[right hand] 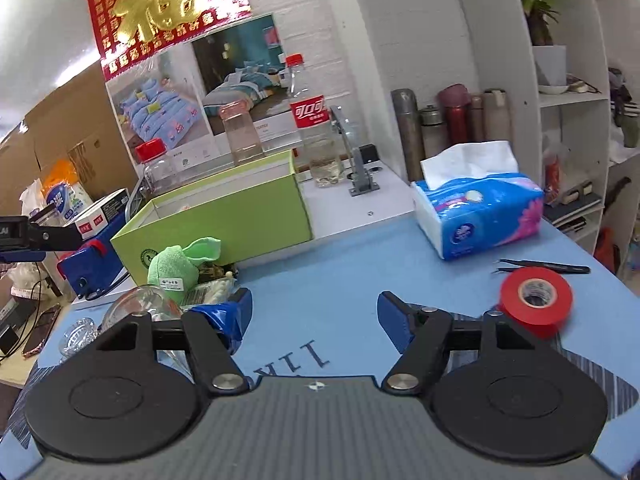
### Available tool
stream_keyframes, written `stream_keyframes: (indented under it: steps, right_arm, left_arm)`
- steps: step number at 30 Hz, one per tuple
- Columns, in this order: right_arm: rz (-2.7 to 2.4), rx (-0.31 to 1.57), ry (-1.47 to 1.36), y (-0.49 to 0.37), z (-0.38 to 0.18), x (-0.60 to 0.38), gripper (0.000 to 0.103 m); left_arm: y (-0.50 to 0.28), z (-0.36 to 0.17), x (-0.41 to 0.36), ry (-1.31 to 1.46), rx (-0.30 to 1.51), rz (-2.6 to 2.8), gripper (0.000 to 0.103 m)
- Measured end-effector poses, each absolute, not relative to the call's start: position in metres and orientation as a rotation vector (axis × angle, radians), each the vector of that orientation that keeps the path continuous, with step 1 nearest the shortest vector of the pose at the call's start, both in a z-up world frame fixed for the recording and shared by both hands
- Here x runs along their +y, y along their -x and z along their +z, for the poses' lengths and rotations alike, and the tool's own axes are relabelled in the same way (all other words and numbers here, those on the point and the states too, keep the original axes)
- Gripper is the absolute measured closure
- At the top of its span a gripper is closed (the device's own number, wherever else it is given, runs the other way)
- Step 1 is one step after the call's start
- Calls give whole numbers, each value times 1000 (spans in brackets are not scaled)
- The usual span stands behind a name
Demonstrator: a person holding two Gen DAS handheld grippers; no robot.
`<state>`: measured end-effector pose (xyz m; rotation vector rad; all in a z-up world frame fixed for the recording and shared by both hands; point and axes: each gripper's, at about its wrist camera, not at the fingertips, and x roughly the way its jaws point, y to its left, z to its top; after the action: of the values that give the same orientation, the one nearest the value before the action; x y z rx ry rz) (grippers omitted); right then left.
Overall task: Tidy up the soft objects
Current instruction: 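Move the right gripper toward the green plush toy while the left gripper approaches the pink items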
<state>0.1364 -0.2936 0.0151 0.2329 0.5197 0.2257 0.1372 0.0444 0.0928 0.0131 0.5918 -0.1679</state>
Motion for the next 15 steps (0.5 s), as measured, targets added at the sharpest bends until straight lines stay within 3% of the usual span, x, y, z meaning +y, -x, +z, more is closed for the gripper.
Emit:
stream_keyframes:
  steps: [7, 15]
  right_arm:
    - [238, 555, -245, -142, 4, -293, 47]
    - [359, 611, -129, -186, 10, -240, 47]
  left_arm:
    - [-112, 79, 47, -60, 635, -123, 0]
    - [-125, 58, 116, 30, 736, 22, 0]
